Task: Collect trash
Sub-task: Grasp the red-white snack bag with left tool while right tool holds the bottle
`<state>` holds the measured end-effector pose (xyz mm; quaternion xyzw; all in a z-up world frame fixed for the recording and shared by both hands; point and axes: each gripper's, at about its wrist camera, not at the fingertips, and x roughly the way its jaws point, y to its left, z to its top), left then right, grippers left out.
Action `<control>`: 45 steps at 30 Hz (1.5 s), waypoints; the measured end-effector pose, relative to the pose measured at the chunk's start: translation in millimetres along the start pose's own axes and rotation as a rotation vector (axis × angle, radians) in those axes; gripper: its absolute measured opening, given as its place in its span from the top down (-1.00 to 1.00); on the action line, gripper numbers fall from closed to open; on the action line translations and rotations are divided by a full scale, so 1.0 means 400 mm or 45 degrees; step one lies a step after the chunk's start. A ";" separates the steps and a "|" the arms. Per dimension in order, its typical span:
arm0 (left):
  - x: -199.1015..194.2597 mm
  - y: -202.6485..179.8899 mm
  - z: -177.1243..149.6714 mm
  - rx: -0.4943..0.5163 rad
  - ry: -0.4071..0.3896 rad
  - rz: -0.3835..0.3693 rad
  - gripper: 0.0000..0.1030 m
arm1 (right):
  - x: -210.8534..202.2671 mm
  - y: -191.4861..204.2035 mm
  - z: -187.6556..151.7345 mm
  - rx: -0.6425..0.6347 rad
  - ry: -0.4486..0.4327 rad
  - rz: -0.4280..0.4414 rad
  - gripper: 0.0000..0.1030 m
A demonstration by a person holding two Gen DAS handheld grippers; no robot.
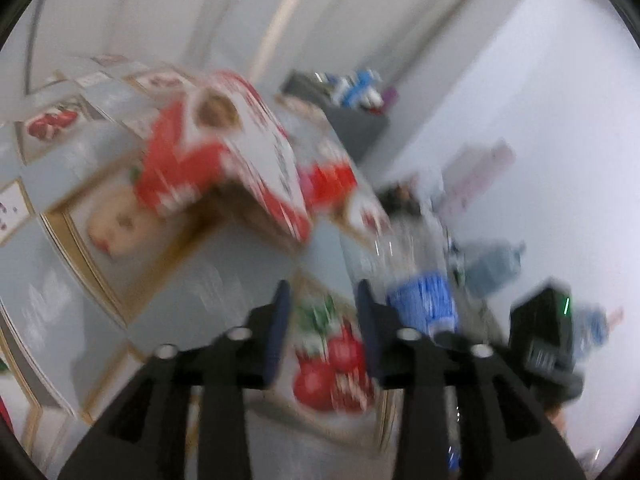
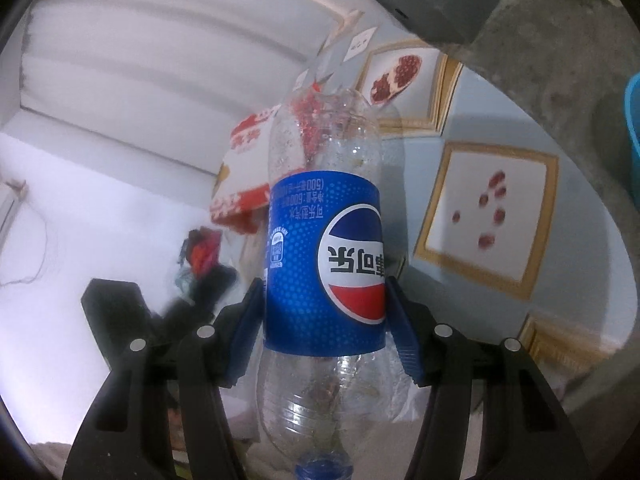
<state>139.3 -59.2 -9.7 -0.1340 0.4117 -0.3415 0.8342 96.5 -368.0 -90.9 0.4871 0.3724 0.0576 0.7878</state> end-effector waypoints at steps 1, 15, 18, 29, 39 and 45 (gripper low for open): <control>-0.004 0.012 0.018 -0.026 -0.040 -0.001 0.21 | -0.001 -0.001 0.000 -0.002 -0.002 -0.002 -0.08; 0.082 0.097 0.081 -0.293 -0.122 0.010 0.16 | -0.012 0.009 -0.004 -0.017 -0.032 -0.045 -0.08; 0.083 0.097 0.093 -0.311 -0.173 0.018 0.16 | -0.010 0.015 -0.007 -0.009 -0.039 -0.046 -0.08; 0.105 0.105 0.099 -0.424 -0.252 0.034 0.82 | -0.034 0.018 -0.023 -0.011 -0.052 -0.049 -0.08; 0.081 0.103 0.093 -0.419 -0.304 0.031 0.99 | -0.037 0.016 -0.022 -0.007 -0.066 -0.042 -0.08; 0.052 0.091 0.091 -0.382 -0.348 0.021 0.99 | -0.041 0.018 -0.026 -0.017 -0.080 -0.044 -0.07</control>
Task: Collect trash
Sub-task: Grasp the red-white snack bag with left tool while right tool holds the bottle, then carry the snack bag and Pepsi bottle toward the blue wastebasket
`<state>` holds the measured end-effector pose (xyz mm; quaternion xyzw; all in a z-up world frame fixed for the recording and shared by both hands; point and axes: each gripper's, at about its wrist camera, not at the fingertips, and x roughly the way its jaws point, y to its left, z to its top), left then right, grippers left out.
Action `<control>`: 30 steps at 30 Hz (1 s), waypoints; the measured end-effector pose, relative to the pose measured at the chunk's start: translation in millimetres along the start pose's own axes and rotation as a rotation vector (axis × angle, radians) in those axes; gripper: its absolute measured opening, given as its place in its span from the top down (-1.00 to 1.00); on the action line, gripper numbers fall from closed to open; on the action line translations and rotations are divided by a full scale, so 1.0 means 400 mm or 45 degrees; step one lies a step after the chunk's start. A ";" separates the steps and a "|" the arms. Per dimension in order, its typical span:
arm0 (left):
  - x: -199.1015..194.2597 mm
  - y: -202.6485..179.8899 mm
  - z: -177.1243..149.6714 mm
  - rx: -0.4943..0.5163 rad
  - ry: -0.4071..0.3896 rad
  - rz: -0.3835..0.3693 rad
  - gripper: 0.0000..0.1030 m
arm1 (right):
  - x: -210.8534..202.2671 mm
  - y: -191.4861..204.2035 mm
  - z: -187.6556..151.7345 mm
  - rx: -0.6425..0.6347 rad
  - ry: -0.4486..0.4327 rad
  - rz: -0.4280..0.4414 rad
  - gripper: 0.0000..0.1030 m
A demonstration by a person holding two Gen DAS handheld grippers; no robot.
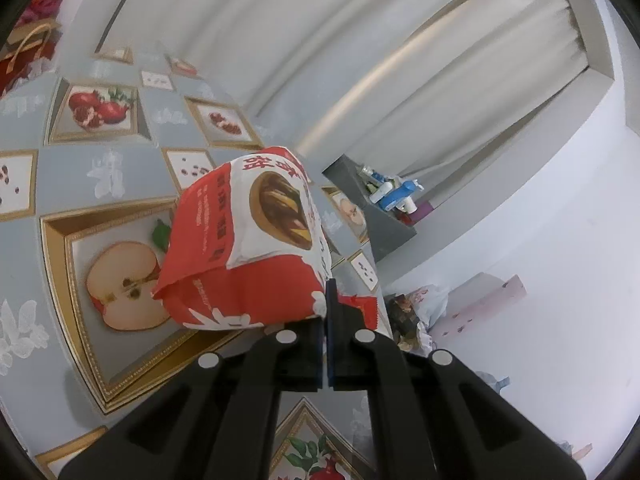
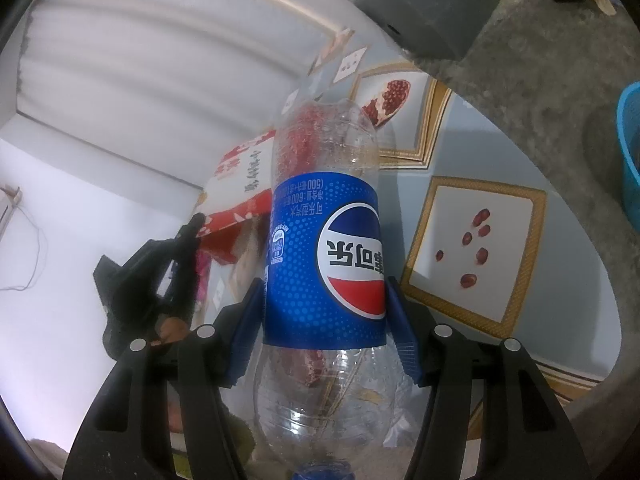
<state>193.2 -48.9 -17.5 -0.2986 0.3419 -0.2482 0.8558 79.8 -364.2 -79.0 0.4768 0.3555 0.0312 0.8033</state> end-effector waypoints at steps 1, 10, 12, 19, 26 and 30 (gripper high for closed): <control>-0.007 -0.004 0.001 0.012 -0.009 -0.004 1.00 | -0.001 0.002 -0.001 -0.010 -0.005 -0.004 -0.07; -0.097 -0.060 0.010 0.186 -0.116 -0.012 1.00 | -0.019 0.028 -0.010 -0.058 -0.039 -0.019 -0.06; -0.114 -0.068 0.012 0.216 -0.127 -0.007 1.00 | -0.023 0.032 -0.011 -0.062 -0.046 -0.017 -0.06; -0.203 -0.121 0.005 0.422 -0.171 0.011 1.00 | -0.052 0.054 -0.014 -0.086 -0.092 -0.004 -0.06; -0.277 -0.207 -0.014 0.629 -0.202 -0.067 1.00 | -0.147 0.065 -0.014 -0.114 -0.206 -0.012 -0.06; -0.275 -0.278 -0.040 0.729 -0.171 -0.162 1.00 | -0.246 0.046 -0.010 -0.101 -0.318 -0.044 -0.06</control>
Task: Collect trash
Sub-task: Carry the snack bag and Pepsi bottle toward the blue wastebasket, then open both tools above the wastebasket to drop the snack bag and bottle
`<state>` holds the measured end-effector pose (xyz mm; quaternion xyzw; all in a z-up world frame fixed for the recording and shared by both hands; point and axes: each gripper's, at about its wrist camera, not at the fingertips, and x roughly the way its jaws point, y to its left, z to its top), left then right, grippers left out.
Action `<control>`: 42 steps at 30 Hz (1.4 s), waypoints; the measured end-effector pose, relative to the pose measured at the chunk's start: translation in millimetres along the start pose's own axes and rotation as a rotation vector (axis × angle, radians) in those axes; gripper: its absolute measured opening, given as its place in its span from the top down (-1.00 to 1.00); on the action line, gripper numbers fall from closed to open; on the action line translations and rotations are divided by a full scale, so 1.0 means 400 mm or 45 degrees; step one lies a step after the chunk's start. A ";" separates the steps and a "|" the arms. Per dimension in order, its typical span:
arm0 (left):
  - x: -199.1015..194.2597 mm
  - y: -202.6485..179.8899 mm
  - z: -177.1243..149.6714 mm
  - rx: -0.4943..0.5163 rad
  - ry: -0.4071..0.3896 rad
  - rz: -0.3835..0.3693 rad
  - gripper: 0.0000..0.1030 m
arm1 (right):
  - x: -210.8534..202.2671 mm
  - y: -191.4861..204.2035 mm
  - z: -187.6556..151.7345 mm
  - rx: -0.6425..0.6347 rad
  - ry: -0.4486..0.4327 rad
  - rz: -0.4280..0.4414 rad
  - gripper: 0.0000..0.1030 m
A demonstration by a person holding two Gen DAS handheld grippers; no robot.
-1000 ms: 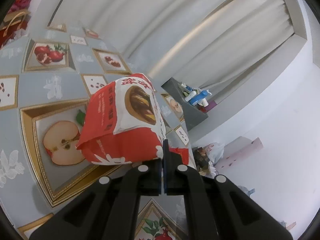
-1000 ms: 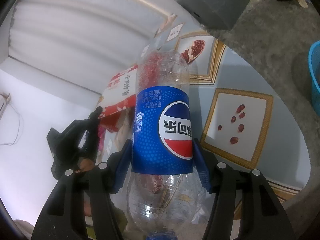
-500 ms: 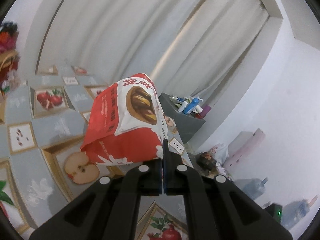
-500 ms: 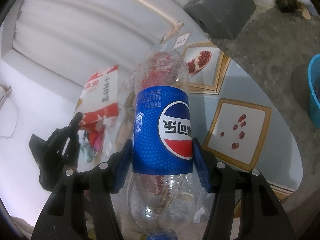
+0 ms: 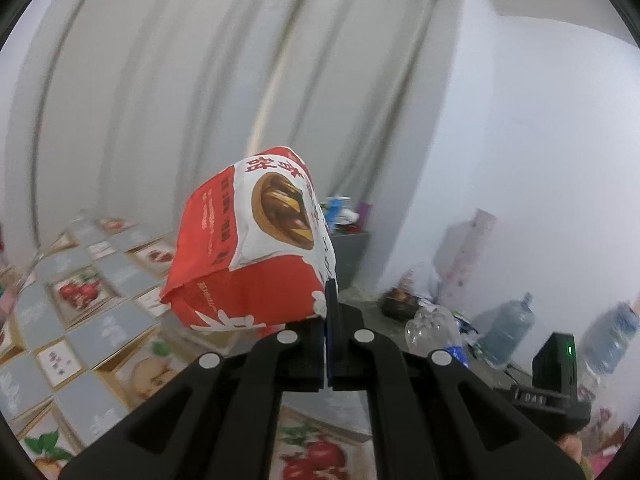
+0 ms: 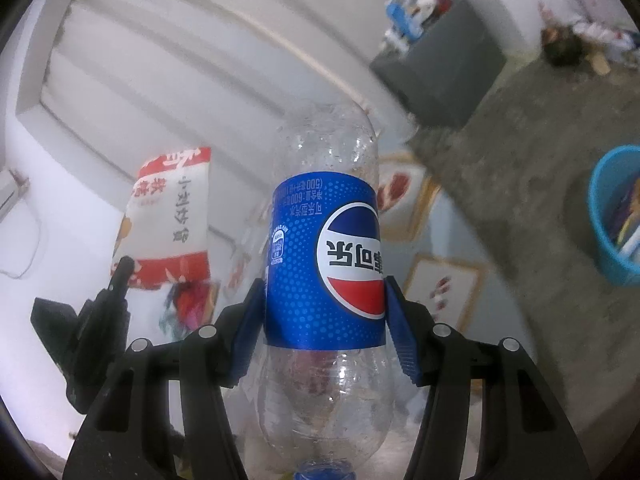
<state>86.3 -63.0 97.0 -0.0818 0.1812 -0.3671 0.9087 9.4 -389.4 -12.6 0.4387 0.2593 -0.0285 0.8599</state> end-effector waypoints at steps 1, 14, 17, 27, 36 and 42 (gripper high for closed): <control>0.006 -0.016 0.002 0.019 0.003 -0.022 1.00 | -0.023 -0.009 0.006 0.006 -0.026 -0.013 -0.06; 0.298 -0.400 -0.044 0.398 0.332 -0.448 1.00 | -0.312 -0.263 0.060 0.247 -0.356 -0.279 -0.06; 0.398 -0.500 -0.088 0.515 0.459 -0.494 1.00 | -0.315 -0.338 0.073 0.330 -0.367 -0.343 -0.06; 0.714 -0.758 -0.326 0.849 0.850 -0.548 1.00 | -0.248 -0.595 0.119 0.549 -0.343 -0.449 -0.06; 0.962 -0.842 -0.504 1.016 1.001 -0.459 0.99 | -0.171 -0.754 0.151 0.637 -0.281 -0.501 -0.08; 1.060 -0.874 -0.588 1.075 1.046 -0.368 0.17 | -0.095 -0.896 0.157 0.761 -0.188 -0.582 -0.21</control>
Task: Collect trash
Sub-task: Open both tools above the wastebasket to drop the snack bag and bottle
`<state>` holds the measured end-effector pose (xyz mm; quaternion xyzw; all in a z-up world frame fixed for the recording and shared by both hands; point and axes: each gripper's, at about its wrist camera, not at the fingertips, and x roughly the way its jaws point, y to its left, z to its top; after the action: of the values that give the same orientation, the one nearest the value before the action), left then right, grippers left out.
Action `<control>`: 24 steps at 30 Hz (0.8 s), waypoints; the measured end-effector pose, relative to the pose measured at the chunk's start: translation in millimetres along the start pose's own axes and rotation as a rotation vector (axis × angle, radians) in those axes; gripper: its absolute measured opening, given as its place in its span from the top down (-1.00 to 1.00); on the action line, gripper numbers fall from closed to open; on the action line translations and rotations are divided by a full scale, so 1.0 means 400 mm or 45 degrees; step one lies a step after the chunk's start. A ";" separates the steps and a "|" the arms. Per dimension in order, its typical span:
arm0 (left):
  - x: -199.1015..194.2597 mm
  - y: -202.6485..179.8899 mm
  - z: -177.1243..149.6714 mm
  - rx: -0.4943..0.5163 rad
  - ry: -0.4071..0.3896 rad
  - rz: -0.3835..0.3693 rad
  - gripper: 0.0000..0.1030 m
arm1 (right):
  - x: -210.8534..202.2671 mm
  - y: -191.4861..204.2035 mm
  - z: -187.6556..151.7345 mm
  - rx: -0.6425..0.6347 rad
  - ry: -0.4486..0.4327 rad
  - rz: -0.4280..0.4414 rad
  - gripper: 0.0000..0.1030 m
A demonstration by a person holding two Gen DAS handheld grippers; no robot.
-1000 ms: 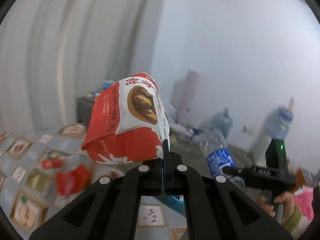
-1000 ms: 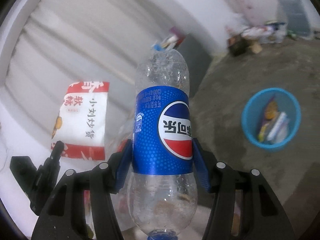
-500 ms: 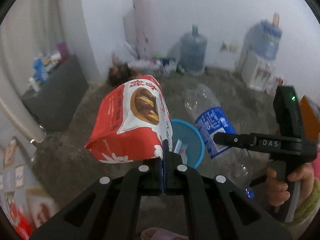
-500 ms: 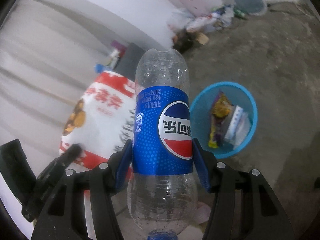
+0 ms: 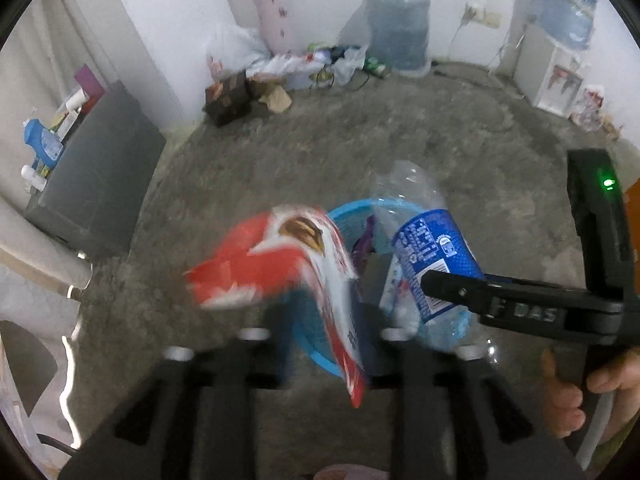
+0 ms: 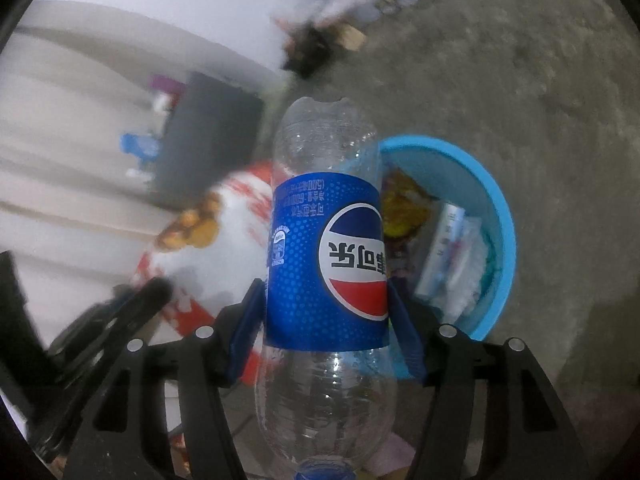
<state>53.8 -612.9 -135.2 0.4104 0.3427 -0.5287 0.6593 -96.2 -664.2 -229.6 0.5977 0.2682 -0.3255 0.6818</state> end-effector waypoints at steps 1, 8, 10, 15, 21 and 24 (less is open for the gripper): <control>0.009 0.001 0.000 -0.013 0.001 0.018 0.13 | 0.009 -0.011 0.002 0.010 0.009 -0.021 -0.30; -0.028 0.005 -0.006 -0.053 -0.020 0.008 0.13 | -0.051 -0.033 -0.018 -0.008 -0.070 -0.040 -0.30; -0.053 0.009 -0.012 -0.057 -0.035 0.010 0.13 | -0.074 -0.028 -0.028 -0.020 -0.090 -0.044 -0.30; -0.115 0.027 -0.024 -0.094 -0.055 0.009 0.13 | -0.108 0.008 -0.045 -0.090 -0.151 -0.045 -0.30; -0.257 0.067 -0.073 -0.138 -0.133 0.010 0.13 | -0.174 0.088 -0.095 -0.242 -0.216 -0.044 -0.30; -0.364 0.100 -0.126 -0.182 -0.204 0.015 0.13 | -0.214 0.142 -0.131 -0.337 -0.239 -0.032 -0.30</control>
<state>62.0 -502.6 -20.8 0.3207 0.3233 -0.5301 0.7153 -106.7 -597.7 -136.3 0.4662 0.2511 -0.3503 0.7725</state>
